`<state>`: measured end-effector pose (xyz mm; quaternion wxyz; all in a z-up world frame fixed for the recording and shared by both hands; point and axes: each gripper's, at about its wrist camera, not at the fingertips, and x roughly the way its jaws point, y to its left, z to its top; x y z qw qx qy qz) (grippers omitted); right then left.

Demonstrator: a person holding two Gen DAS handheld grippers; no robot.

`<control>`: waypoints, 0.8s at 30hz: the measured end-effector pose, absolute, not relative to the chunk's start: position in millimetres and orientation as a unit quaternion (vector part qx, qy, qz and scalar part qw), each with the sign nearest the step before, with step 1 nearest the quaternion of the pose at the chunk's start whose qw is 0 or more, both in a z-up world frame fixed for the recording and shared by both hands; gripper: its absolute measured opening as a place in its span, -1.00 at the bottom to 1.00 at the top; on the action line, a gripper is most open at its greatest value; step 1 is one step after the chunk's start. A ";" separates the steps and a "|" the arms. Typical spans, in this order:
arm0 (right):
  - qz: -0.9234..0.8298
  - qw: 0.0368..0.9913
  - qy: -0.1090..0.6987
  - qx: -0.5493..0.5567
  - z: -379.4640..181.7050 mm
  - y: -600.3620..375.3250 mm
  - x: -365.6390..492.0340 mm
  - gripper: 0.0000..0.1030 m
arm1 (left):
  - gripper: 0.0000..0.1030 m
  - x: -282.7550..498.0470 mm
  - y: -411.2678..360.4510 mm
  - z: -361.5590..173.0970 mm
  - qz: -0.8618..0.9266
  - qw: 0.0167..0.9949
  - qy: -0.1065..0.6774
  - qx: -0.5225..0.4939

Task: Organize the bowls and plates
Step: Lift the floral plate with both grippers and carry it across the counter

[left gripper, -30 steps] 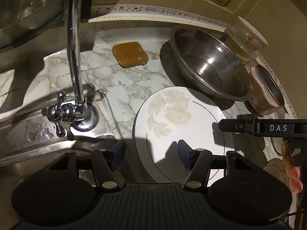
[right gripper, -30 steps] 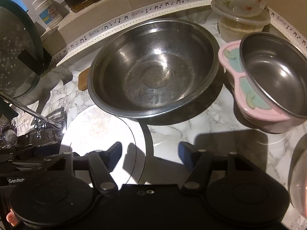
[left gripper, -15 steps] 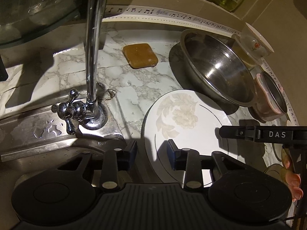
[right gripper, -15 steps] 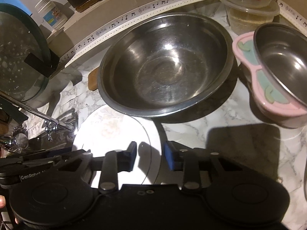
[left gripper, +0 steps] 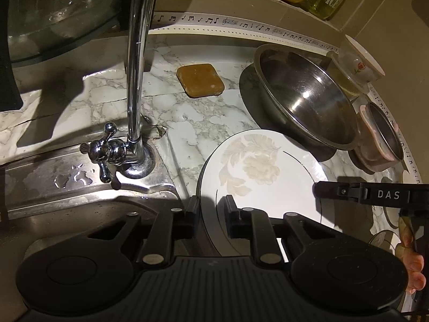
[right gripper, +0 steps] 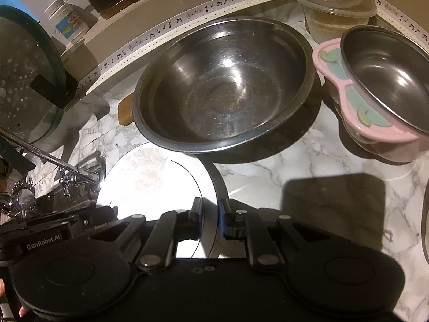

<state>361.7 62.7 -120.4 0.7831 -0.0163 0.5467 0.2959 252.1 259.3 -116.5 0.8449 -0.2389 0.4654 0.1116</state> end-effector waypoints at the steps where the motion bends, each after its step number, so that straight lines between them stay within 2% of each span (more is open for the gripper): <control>1: 0.296 0.785 0.545 -0.016 -119.0 62.4 360.2 -0.75 | -0.65 251.2 259.1 -115.7 0.113 0.845 0.465 -0.239; 24: 0.281 0.795 0.537 -0.003 -82.1 34.5 328.0 -0.76 | -0.65 231.1 231.2 -79.9 0.094 0.856 0.454 -0.227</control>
